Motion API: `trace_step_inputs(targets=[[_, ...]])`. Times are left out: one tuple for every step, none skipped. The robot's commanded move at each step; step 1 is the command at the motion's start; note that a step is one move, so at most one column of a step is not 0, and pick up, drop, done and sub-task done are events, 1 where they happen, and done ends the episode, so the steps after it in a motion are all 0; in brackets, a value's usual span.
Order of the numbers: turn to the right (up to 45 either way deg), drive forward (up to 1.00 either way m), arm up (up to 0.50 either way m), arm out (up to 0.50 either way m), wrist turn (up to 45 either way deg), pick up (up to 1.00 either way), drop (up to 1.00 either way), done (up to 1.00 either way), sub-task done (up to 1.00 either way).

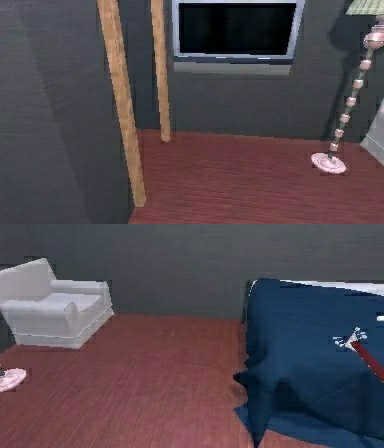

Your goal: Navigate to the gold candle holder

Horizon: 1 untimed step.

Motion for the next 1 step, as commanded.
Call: trace_step_inputs(targets=[[3.0,0.0,0.0,0.0,0.0,0.0,0.0,0.0,0.0]])
